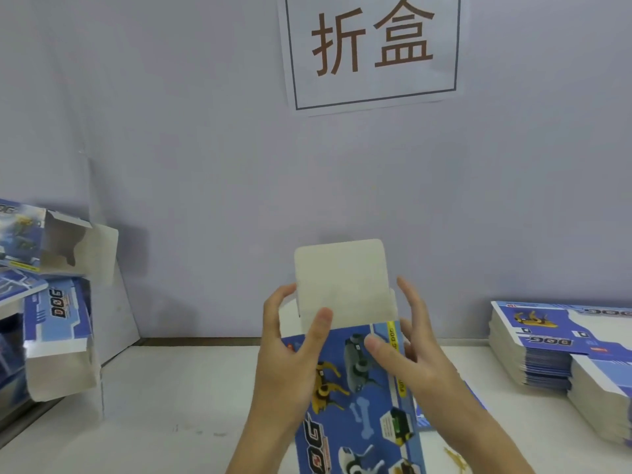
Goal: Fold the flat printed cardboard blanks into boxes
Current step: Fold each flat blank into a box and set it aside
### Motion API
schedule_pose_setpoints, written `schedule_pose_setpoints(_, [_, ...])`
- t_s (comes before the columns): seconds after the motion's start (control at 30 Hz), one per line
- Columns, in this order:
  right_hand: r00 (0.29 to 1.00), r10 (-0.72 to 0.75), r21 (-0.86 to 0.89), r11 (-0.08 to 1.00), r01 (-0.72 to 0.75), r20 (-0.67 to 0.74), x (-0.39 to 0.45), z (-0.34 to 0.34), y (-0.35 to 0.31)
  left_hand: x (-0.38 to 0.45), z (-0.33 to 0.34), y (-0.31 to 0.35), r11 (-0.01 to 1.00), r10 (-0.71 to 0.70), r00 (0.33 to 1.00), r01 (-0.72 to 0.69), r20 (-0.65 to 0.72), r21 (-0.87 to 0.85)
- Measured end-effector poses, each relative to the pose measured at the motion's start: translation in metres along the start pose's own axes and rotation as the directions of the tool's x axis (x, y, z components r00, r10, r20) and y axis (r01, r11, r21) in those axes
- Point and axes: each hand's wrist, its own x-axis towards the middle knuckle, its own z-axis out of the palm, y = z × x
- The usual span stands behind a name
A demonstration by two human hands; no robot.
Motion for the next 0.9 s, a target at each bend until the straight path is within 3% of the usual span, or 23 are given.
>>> schedule_pose_setpoints(0.17, [0.976,-0.155,-0.006,0.988,0.156,-0.156,-0.001,0.012,0.015,-0.011,0.02,-0.008,0.996,0.067,0.988,-0.059,-0.136,0.068])
schedule_pose_setpoints(0.33, [0.982,-0.09,0.154,0.981,0.116,-0.167,0.002,0.012,0.023,-0.011,0.018,-0.014,0.995,0.056,0.99,-0.045,-0.126,0.085])
schedule_pose_setpoints(0.53, [0.956,-0.003,-0.029,1.0,-0.006,-0.293,0.01,0.01,0.021,-0.009,0.013,-0.017,0.985,-0.065,0.994,0.078,-0.084,0.155])
schedule_pose_setpoints(0.67, [0.957,0.011,-0.04,0.999,-0.024,-0.289,0.012,0.012,0.019,-0.004,0.008,-0.013,0.984,-0.139,0.99,0.142,-0.035,0.11])
schedule_pose_setpoints(0.8, [0.946,0.113,0.173,0.983,-0.062,-0.304,0.01,0.012,0.023,-0.005,0.007,-0.012,0.98,-0.199,0.979,0.198,-0.042,-0.011])
schedule_pose_setpoints(0.9, [0.96,0.089,0.184,0.982,-0.04,-0.265,0.013,0.008,0.029,-0.006,0.009,-0.013,0.979,-0.204,0.977,0.204,-0.053,-0.015])
